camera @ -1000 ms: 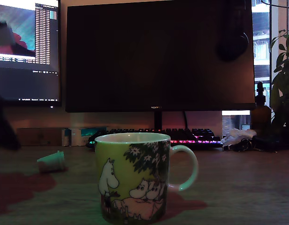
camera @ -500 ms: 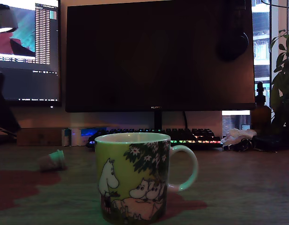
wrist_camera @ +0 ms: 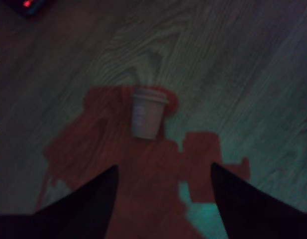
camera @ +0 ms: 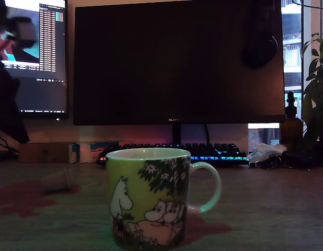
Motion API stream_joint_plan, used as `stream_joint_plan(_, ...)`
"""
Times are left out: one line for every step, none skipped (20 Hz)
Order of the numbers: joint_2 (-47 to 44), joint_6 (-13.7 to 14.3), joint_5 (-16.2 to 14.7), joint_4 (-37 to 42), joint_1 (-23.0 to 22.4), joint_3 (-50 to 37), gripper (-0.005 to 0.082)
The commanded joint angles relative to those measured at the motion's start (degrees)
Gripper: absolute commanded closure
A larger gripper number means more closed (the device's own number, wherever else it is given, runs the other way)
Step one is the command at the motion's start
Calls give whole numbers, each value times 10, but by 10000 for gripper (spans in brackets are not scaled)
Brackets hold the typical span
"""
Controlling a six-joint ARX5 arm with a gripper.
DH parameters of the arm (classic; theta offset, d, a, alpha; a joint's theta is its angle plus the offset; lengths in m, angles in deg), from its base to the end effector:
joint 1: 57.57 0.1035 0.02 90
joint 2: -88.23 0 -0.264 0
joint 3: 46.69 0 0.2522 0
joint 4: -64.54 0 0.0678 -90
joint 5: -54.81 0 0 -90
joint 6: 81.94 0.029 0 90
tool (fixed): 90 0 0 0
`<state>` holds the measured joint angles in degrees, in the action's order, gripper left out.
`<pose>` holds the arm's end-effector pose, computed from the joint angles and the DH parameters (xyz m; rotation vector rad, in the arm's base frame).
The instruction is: Pick up the coffee capsules on the table and drop them inside the coffee cup
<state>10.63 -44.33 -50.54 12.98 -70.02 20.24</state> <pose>0.2481 -0.0626 0.2299 0.5499 0.9098 -0.7774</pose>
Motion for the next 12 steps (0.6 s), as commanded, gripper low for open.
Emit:
stream_joint_plan(-16,15,-2,-1,1,15,239)
stream_joint_plan(-23,16,-1,-2,1,22,239)
stream_joint_plan(-28,16,0,-3,1,28,239)
stream_joint_plan(-35,18,0,-3,1,34,240)
stream_joint_plan(-38,19,0,-2,1,37,244)
stream_joint_plan(-40,19,-1,0,1,38,255)
stream_joint_plan(-42,20,-1,1,1,39,256)
stream_joint_plan(-42,20,0,2,1,39,256)
stream_joint_plan(-43,19,0,3,1,39,256)
stream_joint_plan(-43,19,0,6,1,39,256)
stream_joint_plan(-43,19,0,11,1,39,256)
stream_joint_plan(-46,19,0,19,1,39,256)
